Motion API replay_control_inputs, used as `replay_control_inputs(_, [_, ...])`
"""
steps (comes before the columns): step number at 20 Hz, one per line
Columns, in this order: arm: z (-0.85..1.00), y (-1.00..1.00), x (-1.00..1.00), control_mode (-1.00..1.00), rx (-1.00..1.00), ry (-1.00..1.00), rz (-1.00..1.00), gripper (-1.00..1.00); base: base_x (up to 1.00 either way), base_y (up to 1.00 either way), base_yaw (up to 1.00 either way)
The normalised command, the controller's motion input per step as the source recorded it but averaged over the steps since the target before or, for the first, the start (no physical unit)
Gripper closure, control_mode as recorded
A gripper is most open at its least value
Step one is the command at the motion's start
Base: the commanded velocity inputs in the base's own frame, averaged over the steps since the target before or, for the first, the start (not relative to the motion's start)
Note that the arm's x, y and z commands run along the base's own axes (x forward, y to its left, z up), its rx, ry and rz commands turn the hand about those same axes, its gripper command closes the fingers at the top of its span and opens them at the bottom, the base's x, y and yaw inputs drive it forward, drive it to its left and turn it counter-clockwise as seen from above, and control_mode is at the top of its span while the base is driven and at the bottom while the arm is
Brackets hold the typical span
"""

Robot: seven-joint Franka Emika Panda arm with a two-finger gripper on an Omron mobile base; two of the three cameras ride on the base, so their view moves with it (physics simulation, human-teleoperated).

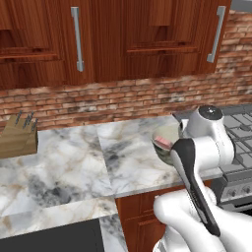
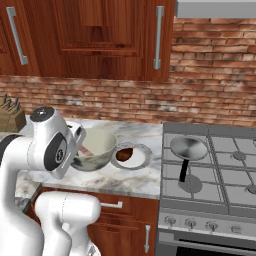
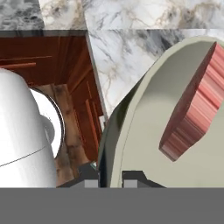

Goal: Place one of the steaks on the plate and the other in the bowl. Then place the bowl in the fridge.

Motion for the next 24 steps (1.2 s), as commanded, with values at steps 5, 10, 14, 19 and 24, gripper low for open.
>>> replay_control_inputs(5, [-0.14, -0.01, -0.01, -1.00, 0.00, -0.09, 0.07, 1.00, 0.00, 0.00, 0.00])
replay_control_inputs(10, [0.00, 0.00, -0.04, -1.00, 0.00, 0.00, 0.00, 1.00, 0.00, 0.00, 0.00])
replay_control_inputs(14, [-0.01, 0.00, -0.10, 1.00, 0.00, 0.00, 0.00, 1.00, -0.54, -0.22, 0.00])
replay_control_inputs(19, [0.00, 0.00, 0.00, 1.00, 0.00, 0.00, 0.00, 1.00, -0.86, -0.72, 0.00])
replay_control_inputs(24, [0.00, 0.00, 0.00, 1.00, 0.00, 0.00, 0.00, 1.00, -0.91, -1.00, 0.00])
